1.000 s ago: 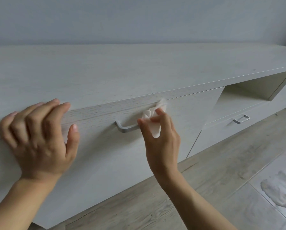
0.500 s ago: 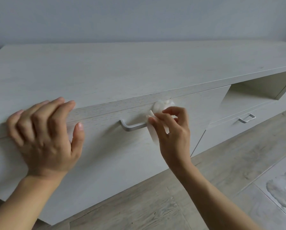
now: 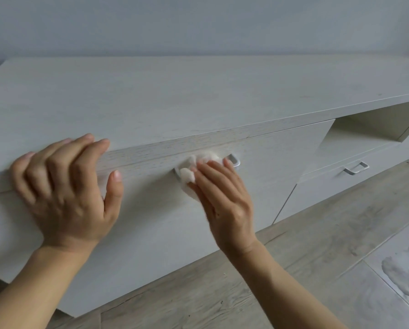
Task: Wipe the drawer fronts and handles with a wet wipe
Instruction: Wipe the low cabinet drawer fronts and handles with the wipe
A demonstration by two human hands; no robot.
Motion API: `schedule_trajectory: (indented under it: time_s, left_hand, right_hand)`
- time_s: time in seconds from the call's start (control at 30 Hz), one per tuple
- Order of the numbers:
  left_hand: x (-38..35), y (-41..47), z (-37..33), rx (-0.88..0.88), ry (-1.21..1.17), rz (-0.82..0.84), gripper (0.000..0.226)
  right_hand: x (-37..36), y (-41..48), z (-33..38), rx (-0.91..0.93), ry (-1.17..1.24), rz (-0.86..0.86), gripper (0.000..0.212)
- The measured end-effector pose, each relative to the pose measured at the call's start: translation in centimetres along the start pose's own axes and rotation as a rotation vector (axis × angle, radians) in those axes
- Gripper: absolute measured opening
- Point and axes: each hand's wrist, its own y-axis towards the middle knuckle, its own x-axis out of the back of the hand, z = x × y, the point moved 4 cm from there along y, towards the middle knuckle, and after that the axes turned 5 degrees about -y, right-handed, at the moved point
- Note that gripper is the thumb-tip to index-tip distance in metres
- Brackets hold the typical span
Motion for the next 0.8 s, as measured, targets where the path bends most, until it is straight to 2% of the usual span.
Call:
schedule_trajectory:
  time_s: [0.13, 0.37, 0.57, 0.73, 0.8]
  left_hand:
    - [-0.1, -0.1, 0.1, 0.004, -0.01, 0.009, 0.036]
    - [0.0, 0.1, -0.2, -0.01, -0.003, -0.008, 0.037]
    - [0.2, 0.0, -0.6, -0.005, 0.054, -0.019, 0.038]
    - [0.3, 0.1, -0.6, -0.006, 0.079, -0.044, 0.038]
    - [0.2, 0.0, -0.4, -0.006, 0.079, -0.033, 0.038]
  right_hand:
    - [-0.2, 0.7, 0.7, -0.015, 0.081, -0.003, 0.015]
    - [-1.5, 1.5, 3.0, -0.158, 0.034, -0.042, 0.011]
    - [-0.6, 1.4, 1.7, -0.016, 0.054, -0.015, 0.005]
    - [-1.8, 1.4, 2.5, -0.034, 0.044, 0.014, 0.004]
    - [-1.2, 1.5, 2.2, 0.015, 0.051, 0.064, 0.004]
